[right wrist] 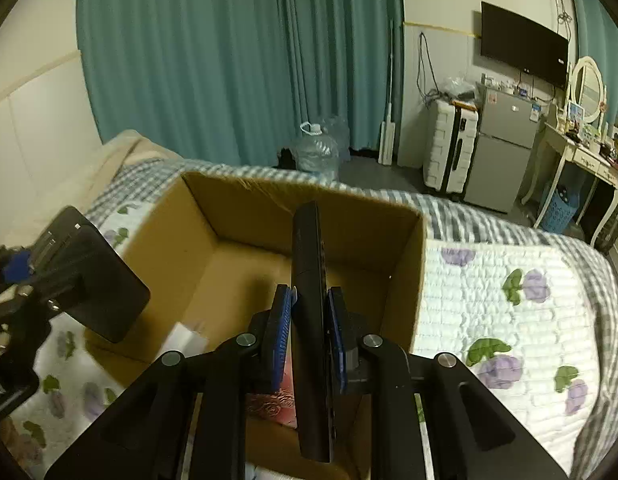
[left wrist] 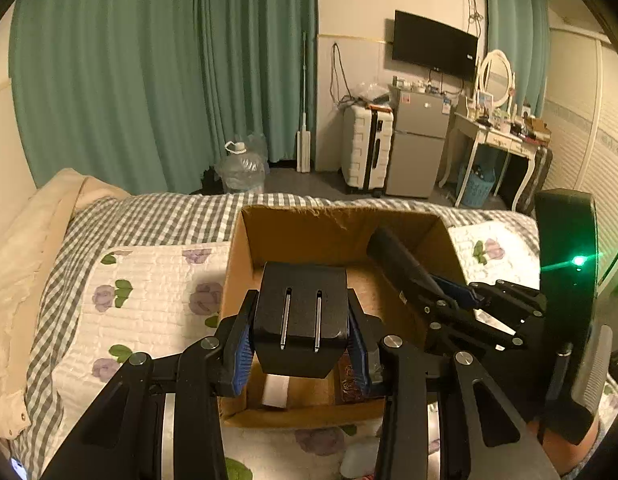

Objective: Organize rigid objects
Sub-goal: 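Carry charger and remote over the box and release both inside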

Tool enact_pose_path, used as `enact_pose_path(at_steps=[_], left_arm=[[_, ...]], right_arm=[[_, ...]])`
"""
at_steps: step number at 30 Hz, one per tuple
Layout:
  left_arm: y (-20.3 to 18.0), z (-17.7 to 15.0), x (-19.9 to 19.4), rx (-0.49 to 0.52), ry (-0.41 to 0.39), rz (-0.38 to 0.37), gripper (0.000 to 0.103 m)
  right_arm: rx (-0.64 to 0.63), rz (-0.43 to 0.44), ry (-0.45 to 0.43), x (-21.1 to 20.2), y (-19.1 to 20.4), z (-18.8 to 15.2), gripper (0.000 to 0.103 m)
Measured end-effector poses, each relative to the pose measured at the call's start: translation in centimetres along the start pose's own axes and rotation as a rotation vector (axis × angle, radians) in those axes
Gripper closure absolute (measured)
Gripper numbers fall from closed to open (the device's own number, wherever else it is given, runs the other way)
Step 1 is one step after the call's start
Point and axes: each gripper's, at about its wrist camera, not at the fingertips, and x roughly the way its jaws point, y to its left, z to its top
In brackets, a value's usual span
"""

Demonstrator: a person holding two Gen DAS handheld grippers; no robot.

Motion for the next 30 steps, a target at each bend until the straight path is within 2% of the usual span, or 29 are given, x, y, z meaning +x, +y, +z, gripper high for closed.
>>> enact_pose_path(at_steps=[6,8,9,10,12,17,19,25,26,27,28,30], left_arm=[[-0.5,-0.6,1.6,0.011,0.034,-0.005,0.063],[-0.6,-0.7,1.8,0.014,0.040,-0.008,0.063],[-0.7,-0.7,1.7,0.015,0.043,-0.010,0.063],[-0.9,-0.8,1.6,0.014,0.047,-0.016,0.063],[-1.0,-0.9,1.4,0.014,0.055,-0.026,0.063],[-1.2,-0.6,2.3,0.019,0.090,-0.040,0.063],[-1.4,-0.5,3.4,0.018,0.112,-0.042,0.063],[-1.9,-0.8,7.4,0.010,0.203,-0.023,0.060],[-2.0,-0.8,7.5,0.007,0.192,-0.012,0.060],[-2.0,-0.8,7.5,0.005,0.172,0.002,0.055],[-2.0,-0.7,7.2,0.002,0.153,0.019,0.046],[-1.8,-0.5,6.8,-0.006,0.144,0.024,0.042]], right_arm=[[0.022,-0.009,0.012,2.0,-0.9,-1.0,0.085],[0.028,0.013,0.017,2.0,-1.1,-1.1,0.085],[0.028,0.010,0.011,1.7,-1.1,-1.0,0.080],[0.027,-0.004,0.010,1.6,-0.9,-0.9,0.063],[0.028,-0.018,-0.001,0.7,-1.0,-0.9,0.047],[0.069,-0.046,-0.026,-1.8,-2.6,-0.9,0.045],[0.080,-0.080,-0.033,-2.5,-3.4,-0.9,0.039],[0.118,-0.105,-0.026,-2.3,-5.2,-1.3,0.039],[0.118,-0.108,-0.024,-2.1,-5.3,-1.4,0.039],[0.115,-0.114,-0.020,-1.9,-5.4,-1.5,0.038],[0.112,-0.119,-0.017,-1.8,-5.4,-1.5,0.035],[0.109,-0.127,-0.015,-1.6,-5.5,-1.6,0.031]])
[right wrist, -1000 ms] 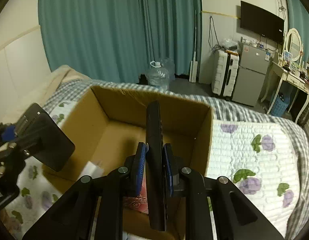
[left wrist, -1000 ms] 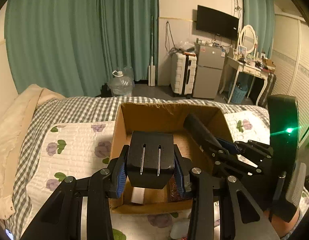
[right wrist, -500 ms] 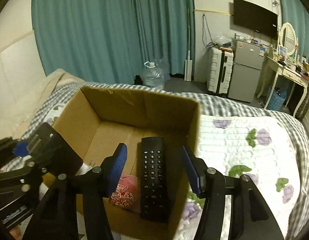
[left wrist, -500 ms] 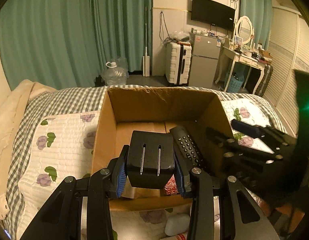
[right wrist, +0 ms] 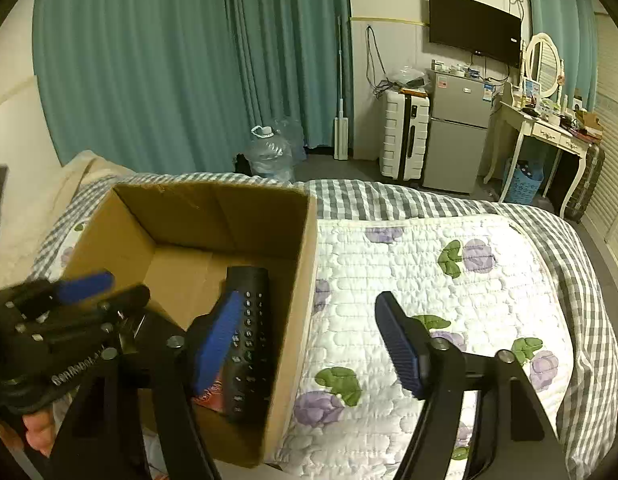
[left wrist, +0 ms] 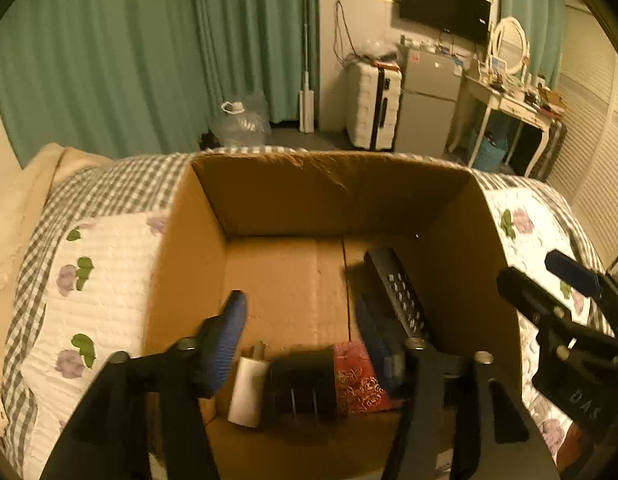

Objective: Organize rigid objects
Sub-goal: 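Carry charger and remote over the box and release both inside, then grasp the white-red tube with left gripper while right grasps white plug charger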

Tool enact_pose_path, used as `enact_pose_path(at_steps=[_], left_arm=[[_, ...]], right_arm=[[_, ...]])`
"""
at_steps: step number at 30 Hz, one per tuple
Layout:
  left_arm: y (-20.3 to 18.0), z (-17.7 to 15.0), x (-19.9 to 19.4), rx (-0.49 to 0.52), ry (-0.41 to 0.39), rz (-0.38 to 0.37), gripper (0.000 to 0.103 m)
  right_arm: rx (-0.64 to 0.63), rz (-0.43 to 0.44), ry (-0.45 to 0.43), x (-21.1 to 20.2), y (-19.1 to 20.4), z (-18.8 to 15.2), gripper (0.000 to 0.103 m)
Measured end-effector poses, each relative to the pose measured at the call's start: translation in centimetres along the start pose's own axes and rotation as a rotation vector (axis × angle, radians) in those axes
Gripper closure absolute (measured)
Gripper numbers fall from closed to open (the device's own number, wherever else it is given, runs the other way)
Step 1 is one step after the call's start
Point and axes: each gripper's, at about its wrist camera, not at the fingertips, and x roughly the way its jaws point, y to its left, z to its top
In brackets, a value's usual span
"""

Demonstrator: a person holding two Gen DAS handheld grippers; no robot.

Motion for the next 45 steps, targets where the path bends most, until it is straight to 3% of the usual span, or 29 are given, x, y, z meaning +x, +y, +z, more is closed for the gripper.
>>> enact_pose_path(at_steps=[7,14,21,26,33,41,45], left_arm=[[1.2,-0.6,-4.1,0.005,-0.017,0.019,0.042],[3.1,-2.7,-12.2,0.037,-0.116,0.024,0.037],[4.7,-7.3,-16.7,0.055,-0.158,0.052,0.036],[5.0,-11.3,-15.8,0.042,-0.143,0.033,0.035],[4.6,-15.5,-10.8,0.059,-0.043,0.001,0.035],[4.5,-16.9,-8.5,0.069,0.008,-0.034,0.035],[4.1,-17.0,-8.1,0.088,0.017,-0.041,0.035]], right_arm=[[-0.005,-0.020,-0.032,-2.8,0.3,0.0,0.023],[-0.061,-0.022,-0.074,-10.9,2.1,-0.5,0.023],[-0.182,0.007,-0.046,-16.1,6.3,-5.1,0.022],[-0.234,-0.006,0.040,-14.6,8.5,-10.1,0.022],[-0.213,-0.042,0.219,-8.8,8.7,-15.8,0.022],[-0.149,-0.027,0.322,-4.4,7.7,-16.9,0.030],[-0.148,-0.009,0.365,-2.7,7.8,-16.9,0.044]])
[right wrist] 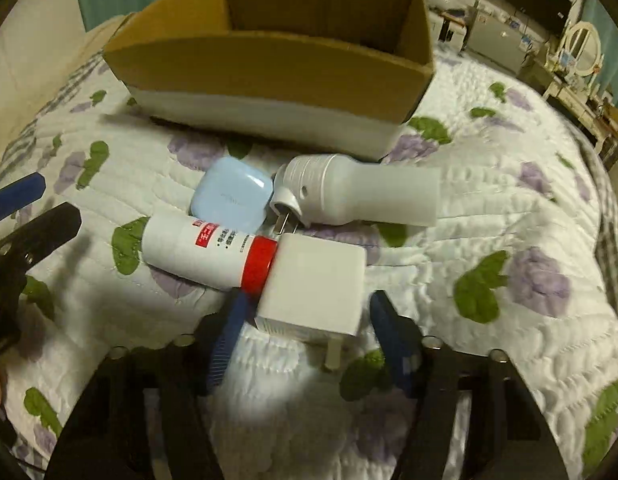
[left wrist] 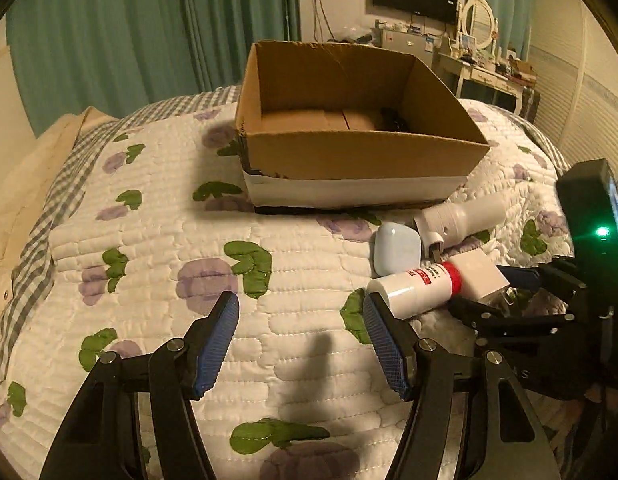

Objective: Organize rigid objects
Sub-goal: 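Grasp the white-red tube with left gripper while right grasps white plug charger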

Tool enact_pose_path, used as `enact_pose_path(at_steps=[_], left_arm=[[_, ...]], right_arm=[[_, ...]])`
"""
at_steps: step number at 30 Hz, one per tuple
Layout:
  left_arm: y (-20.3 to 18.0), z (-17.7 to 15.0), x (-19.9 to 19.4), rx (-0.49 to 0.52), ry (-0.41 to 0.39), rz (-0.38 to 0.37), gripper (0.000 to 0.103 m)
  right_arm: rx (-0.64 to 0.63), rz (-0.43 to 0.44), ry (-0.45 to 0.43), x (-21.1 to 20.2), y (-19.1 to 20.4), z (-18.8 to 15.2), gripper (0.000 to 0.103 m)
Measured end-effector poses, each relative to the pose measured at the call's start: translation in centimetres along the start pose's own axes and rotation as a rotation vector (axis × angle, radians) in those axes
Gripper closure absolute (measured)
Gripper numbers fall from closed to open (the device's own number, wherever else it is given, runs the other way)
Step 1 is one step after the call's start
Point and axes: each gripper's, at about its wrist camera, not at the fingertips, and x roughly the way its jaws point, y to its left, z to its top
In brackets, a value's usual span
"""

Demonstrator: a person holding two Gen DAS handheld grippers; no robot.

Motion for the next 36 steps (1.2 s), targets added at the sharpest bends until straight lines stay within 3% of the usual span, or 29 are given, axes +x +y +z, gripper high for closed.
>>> enact_pose_path(at_steps=[6,13,21,24,26,29,32,36], left_arm=[[-1.2,0.5,0.0,0.061,0.009,-0.031,0.035],[-5.1,1.6,1.8,0.236,0.060,-0.099,0.035],[-8.3,1.2,5.7,0.324,0.146,-0.181,0.035],[-9.0,0.4,5.7,0.352,0.152,-0.172,0.038],[-9.1,-0.2,5.4,0.345,0.185,-0.208,0.041],[-8.9,-0.4,4.9,0.311,0.219,-0.277,0.053],[-8.4,0.3,5.1,0.260,0.248,-0.326,0.054],[-8.9,1.4,6.4,0.221,0.223,-0.335,0.054]], right_arm=[[0.016,-0.001,-0.028,-0.7,-0.5,-0.4,0.051],[0.033,-0.072,-0.118,-5.1,-2.3,-0.3,0.052],[0.099,-0.062,-0.104,-4.9,-4.2,0.2,0.052],[0.110,-0.055,-0.106,-4.7,-4.4,0.1,0.052],[0.120,-0.053,-0.106,-4.8,-4.6,0.1,0.052],[0.129,-0.052,-0.107,-4.9,-4.8,0.1,0.052],[0.132,-0.053,-0.107,-4.9,-4.9,0.2,0.052],[0.127,-0.056,-0.101,-4.7,-4.8,0.3,0.052]])
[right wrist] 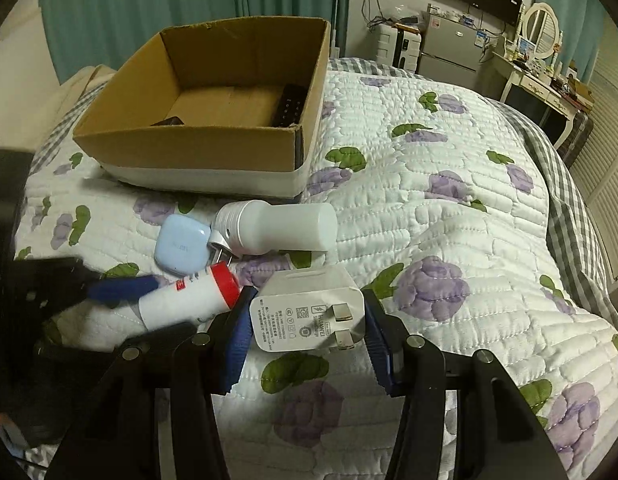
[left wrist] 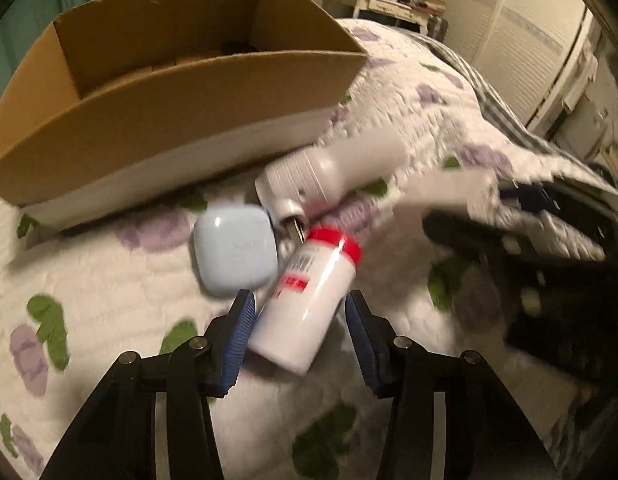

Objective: Organize rigid objects
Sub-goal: 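Grasp the white-red tube with left gripper while right grasps white plug charger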

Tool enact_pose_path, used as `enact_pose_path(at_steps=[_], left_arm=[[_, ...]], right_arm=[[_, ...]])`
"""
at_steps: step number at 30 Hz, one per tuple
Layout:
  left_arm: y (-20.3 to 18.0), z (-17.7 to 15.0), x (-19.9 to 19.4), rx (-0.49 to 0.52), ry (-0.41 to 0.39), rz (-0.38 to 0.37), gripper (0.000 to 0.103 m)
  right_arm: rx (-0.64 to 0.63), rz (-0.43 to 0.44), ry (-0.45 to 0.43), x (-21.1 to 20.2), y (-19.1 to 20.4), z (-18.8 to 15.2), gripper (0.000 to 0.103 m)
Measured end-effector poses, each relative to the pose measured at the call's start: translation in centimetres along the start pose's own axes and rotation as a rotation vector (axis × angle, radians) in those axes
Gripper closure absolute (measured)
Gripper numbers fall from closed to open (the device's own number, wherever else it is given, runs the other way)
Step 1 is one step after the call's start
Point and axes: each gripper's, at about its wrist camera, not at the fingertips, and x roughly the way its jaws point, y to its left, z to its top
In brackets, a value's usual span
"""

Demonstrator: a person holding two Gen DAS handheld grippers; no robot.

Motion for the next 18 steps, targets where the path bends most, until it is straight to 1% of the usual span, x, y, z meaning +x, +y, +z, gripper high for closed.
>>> enact_pose_path(at_steps=[3,4,6,8,10,12,14,18], left_arm=[[-1.0,0.5,0.8,0.043,-0.013,0.008,0.054],[-1.5,0.5,0.9,0.068,-0.015,0.028,0.056],[-1.9,0.3,0.6,0.090,-0.024,0.043,0.059],[-1.6,0.0,-0.4,0.065,-0.037,0.053,0.062],[-0.9,-0.2,-1.9,0.012,-0.058,0.052,0.064],[-0.6,-0.2,-3.3,-0.013,-0.078,0.072,0.066],[-0.4,-0.2,-5.1,-0.029,-0.113,0.103,0.067],[0.2,0.0,-8.6,-0.070,-0.184,0.116,0.067]], right_arm=[[-0.001,-0.001,0.004,0.1,0.0,-0.1,0.052],[-0.001,0.000,0.005,0.2,0.0,-0.1,0.052],[0.001,-0.002,0.007,0.2,-0.1,-0.1,0.052],[0.004,-0.002,0.004,0.1,-0.1,-0.2,0.052],[-0.001,0.001,-0.006,-0.3,0.0,-0.1,0.052],[-0.010,0.005,-0.025,-1.1,0.3,0.1,0.052],[-0.019,0.009,-0.045,-1.9,0.5,0.3,0.052],[-0.038,0.029,-0.101,-4.3,1.3,1.2,0.052]])
